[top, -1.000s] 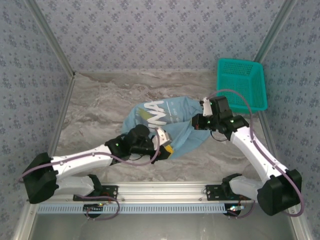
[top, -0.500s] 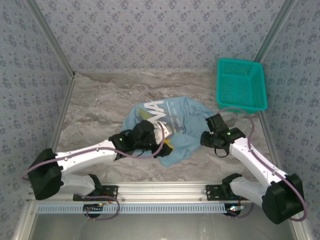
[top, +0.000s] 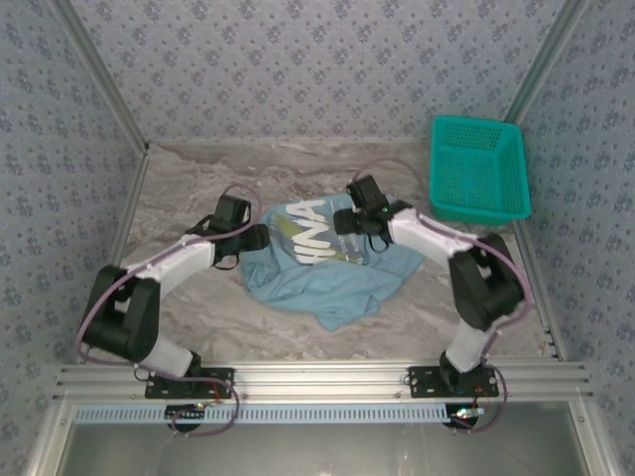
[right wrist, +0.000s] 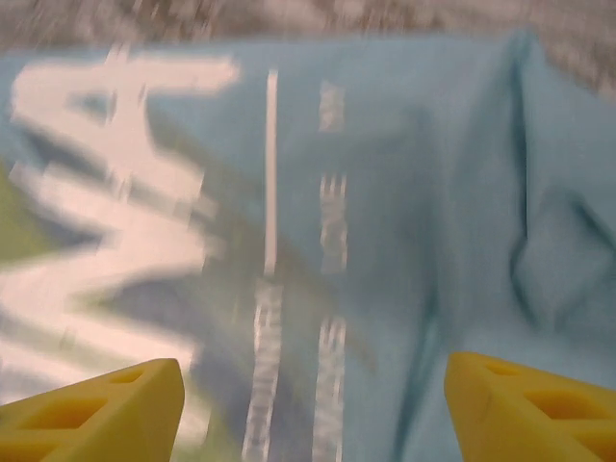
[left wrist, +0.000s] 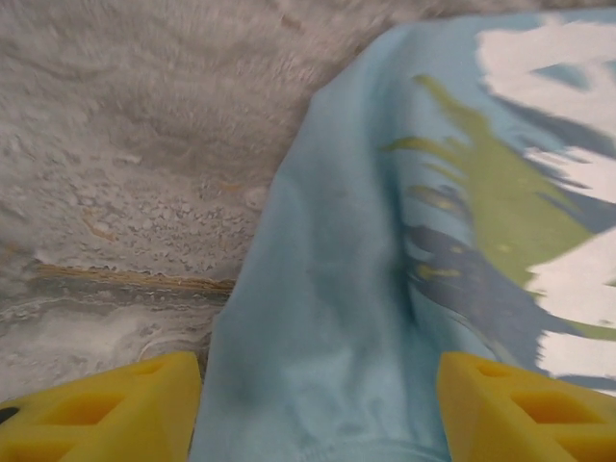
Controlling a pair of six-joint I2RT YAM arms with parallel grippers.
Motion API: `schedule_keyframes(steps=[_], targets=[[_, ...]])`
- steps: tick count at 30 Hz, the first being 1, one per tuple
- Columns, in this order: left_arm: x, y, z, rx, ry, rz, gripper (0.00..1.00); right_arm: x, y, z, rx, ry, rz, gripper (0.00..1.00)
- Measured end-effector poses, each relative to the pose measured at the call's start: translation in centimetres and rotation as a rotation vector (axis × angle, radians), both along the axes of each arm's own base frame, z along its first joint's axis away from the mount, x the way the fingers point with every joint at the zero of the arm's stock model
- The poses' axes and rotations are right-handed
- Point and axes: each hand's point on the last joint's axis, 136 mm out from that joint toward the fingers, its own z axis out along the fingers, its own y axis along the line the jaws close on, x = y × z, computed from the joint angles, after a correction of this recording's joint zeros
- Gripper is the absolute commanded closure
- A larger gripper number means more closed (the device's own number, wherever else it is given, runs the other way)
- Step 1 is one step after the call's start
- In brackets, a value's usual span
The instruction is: Fold the inside-out t-shirt
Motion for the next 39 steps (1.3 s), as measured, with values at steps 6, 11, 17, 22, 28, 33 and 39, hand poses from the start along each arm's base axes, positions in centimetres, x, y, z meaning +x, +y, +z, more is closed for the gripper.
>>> schedule_keyframes(steps=[6,11,17,22,28,33,39], targets=[[3.5,-0.1,-2.7,-0.037,0.082,0.021,0.36,6.7,-2.9,-4.1,-0.033,0.037,-0.098,0.26],[3.9,-0.5,-4.9,-0.048,0.137,0.016,0.48,8.4,-2.7,-7.0,-0.067,0.096,-0.096,0.49],[5.0,-0.8,-5.1,-0.062,0.140,0.010,0.84,9.1,-2.2,-6.7,-0.050,0.101,-0.086,0.94],[6.0,-1.2,-4.1,-0.104,0.125,-0.016,1.00,10.4,-2.3,-4.9,-0.021,0.076,-0.073,1.00],[9.0,0.4,6.5,-0.186,-0.136,0.005,1.00,11.5,-2.1,4.2,0.050,-0.095,-0.018,1.00],[6.0,0.0,24.4,-0.313,-0.583,-0.076,1.00,7.6,-3.1,19.9,0.168,-0.420,0.029,1.00],[-4.6,-3.8,29.8,-0.404,-0.788,-0.316,0.99,-2.4,-7.1,23.3,0.213,-0.569,0.008,0.73]])
